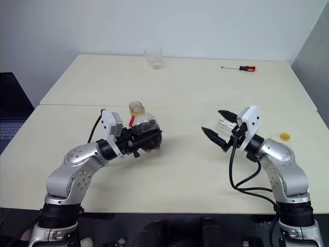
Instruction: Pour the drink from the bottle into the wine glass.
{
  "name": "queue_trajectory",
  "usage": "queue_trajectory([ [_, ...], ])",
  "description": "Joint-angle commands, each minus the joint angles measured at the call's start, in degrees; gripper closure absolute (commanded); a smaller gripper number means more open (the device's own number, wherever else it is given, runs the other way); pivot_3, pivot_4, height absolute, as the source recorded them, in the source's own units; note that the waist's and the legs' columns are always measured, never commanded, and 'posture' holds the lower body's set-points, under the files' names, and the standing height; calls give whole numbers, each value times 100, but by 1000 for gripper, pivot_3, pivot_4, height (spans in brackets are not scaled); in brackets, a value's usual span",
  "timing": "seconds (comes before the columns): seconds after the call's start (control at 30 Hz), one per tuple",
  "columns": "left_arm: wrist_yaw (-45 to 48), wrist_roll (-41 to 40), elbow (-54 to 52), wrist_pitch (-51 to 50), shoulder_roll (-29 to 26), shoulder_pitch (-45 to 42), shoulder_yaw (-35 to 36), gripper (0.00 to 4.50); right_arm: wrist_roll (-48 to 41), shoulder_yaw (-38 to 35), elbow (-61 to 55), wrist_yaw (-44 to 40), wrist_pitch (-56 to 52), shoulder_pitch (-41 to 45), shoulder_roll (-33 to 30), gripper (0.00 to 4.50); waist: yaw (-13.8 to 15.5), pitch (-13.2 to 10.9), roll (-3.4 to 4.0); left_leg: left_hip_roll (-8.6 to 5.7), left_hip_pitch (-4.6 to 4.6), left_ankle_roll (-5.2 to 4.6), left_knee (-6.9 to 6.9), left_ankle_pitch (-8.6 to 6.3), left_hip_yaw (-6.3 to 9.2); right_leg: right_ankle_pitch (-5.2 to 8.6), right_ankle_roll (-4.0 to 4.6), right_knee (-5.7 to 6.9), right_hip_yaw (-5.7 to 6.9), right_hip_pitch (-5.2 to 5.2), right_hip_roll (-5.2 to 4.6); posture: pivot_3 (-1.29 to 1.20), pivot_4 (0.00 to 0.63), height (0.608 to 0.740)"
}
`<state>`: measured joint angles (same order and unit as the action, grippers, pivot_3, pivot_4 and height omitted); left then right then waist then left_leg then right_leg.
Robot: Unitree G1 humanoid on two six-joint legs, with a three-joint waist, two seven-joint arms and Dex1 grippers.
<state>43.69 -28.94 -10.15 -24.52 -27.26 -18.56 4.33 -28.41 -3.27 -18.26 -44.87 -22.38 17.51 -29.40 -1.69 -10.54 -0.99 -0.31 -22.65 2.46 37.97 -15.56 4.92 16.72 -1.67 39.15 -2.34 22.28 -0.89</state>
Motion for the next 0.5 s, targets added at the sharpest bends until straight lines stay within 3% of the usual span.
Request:
queue_trajectory([
  [0.03,-350,86,320,198,32,-267,369,2553,-237,203,-342,-387,118,264,0,19,-1,0,0,0,0,0,0,0,3,0,0,0,2,0,1,0,150,740],
  [0.2,-638,442,1232,703,-20,-651,578,2553,-594,538,-451,-456,-120,814,384,19,-8,0,-1,0,0,1,-1,0,9,0,0,-1,2,2,1,0,150,740],
  [0.5,-810,931,2925,1724,-227,-1326,841,2553,-425,950,-149,-80,-179,1542,1108,19,-2,0,-1,-5,-5,3,0,1,17,0,0,-4,9,5,-8,0,150,740],
])
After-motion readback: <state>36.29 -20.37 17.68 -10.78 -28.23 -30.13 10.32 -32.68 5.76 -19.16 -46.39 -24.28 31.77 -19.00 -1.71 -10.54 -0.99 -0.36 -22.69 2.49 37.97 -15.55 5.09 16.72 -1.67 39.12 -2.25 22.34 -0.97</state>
